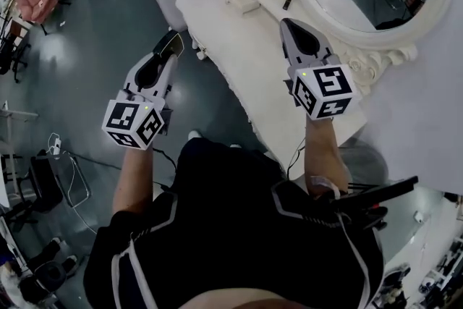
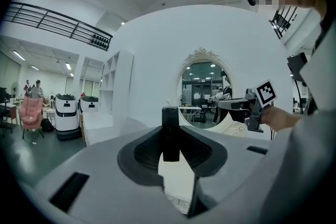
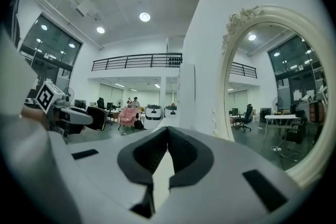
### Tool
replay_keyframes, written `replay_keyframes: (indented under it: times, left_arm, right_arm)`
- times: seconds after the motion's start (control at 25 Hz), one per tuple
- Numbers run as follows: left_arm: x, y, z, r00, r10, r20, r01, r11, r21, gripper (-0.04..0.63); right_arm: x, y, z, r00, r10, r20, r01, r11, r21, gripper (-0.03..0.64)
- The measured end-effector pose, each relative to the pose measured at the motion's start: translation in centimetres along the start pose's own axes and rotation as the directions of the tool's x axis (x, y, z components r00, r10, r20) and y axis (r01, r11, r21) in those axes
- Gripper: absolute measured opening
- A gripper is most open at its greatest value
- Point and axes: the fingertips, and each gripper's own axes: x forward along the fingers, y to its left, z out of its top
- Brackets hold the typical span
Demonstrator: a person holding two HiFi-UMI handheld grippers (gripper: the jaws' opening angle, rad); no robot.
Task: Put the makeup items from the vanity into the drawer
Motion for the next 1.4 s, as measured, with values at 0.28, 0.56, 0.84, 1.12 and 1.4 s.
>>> replay_keyframes:
  times: [0.28, 0.56, 0.84, 1.12, 1.4]
  left_arm:
    - [6.8, 2.5, -0.6, 0.991, -0.125, -0.039, 0.125, 0.992, -0.009, 0.095]
    - [14.7, 6.9, 0.4, 0.966, -0.243, -0.087, 0.245, 0.97, 0.007, 0.095]
    - [22.1, 9.9, -1.0, 0.923, -0.355, -0.147, 0.358, 0.934, -0.007, 0.095]
    - [27.2, 12.8, -2.6, 0.879, -0.442, -0.177, 0.437, 0.897, -0.069, 0.095]
    - [32.5, 14.3, -5.3, 0.817, -0.523, -0.244, 0.515, 0.851, -0.1, 0.095]
  right_arm:
    - [2.4, -3.2, -0.3, 0.993, -0.118, 0.0, 0.118, 0.993, 0.007, 0.005]
    - [7.8, -5.1, -0.5, 0.981, -0.18, -0.066, 0.182, 0.983, 0.016, 0.005]
    - [12.7, -8.0, -2.8, 0.952, -0.272, -0.139, 0.282, 0.957, 0.064, 0.005]
    - [16.6, -9.1, -4.0, 0.931, -0.327, -0.163, 0.342, 0.937, 0.073, 0.005]
    - [18.4, -9.8, -6.1, 0.87, -0.433, -0.235, 0.456, 0.889, 0.051, 0.005]
